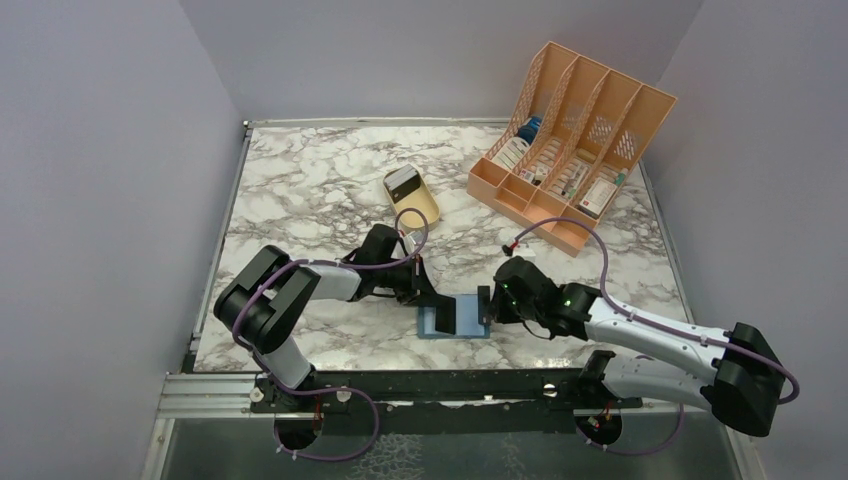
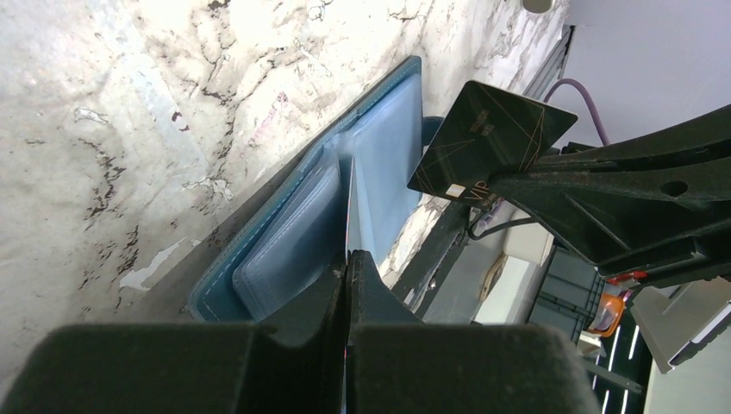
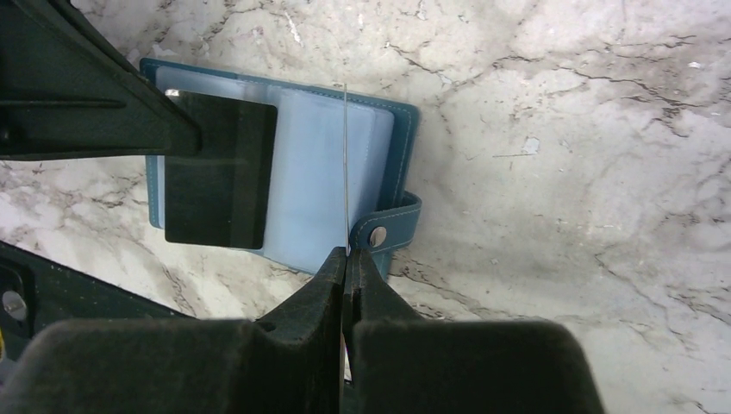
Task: Put the credit cards into the card holder
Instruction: Insert the credit card into the card holder.
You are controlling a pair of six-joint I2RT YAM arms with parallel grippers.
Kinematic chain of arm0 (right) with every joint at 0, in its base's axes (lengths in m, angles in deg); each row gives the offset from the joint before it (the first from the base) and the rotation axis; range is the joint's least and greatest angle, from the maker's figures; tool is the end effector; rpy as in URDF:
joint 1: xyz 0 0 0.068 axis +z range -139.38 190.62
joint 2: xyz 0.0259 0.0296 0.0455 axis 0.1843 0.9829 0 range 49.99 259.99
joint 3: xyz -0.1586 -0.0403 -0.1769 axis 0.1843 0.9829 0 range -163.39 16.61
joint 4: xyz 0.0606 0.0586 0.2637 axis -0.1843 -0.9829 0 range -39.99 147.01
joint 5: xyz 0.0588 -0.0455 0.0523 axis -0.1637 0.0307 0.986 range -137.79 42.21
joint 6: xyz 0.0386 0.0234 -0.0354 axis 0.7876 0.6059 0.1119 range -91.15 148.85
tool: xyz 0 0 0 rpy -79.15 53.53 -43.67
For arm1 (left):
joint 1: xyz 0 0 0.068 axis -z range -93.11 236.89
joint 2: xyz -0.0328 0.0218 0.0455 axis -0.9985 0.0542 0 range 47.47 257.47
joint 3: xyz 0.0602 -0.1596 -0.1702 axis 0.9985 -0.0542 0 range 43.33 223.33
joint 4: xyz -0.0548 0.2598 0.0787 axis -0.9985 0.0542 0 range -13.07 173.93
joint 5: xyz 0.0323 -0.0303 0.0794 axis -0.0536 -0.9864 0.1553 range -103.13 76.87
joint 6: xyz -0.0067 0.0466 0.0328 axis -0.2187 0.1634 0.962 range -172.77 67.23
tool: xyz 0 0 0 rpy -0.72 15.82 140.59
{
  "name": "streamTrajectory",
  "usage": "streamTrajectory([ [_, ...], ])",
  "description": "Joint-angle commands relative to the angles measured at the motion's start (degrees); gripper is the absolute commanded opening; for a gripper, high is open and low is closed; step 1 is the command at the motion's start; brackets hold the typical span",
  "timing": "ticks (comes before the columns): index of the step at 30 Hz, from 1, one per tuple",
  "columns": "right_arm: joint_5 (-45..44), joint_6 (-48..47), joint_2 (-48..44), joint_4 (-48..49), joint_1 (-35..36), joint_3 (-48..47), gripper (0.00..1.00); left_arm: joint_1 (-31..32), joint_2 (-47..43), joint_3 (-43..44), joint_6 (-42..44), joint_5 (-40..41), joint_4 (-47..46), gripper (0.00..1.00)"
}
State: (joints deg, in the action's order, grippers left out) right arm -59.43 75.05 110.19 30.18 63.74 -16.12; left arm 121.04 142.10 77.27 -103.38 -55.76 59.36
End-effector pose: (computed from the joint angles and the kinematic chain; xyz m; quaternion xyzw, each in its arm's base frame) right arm 0.1453 0.1800 0.1542 -0.0261 0.9471 0.1699 0.2709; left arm 0.2285 -0.1882 0.0740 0.0207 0.8666 -0.4961 0.0490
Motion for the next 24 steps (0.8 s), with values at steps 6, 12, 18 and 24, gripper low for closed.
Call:
streamTrajectory([
  [6,-3.16,0.97,0.21,-2.48,-0.25,-1.60,0.01,0.17,-0.39,1.12,-0.04,0.18,-1.38,0.00],
  [12,-2.11,0.99,0.62,-1.33,-0.18,-1.04,0.01,0.20,0.06,0.29,-1.38,0.13,-2.11,0.00],
  [18,-1.41,0.99,0.86,-0.82,-0.17,-0.68,0.01,0.14,1.23,-0.18,-3.78,-1.30,-5.27,0.00],
  [24,-1.13,0.96,0.80,-0.61,-0.15,-0.54,0.01,0.17,1.92,-0.48,-4.75,-1.27,-5.73,0.00],
])
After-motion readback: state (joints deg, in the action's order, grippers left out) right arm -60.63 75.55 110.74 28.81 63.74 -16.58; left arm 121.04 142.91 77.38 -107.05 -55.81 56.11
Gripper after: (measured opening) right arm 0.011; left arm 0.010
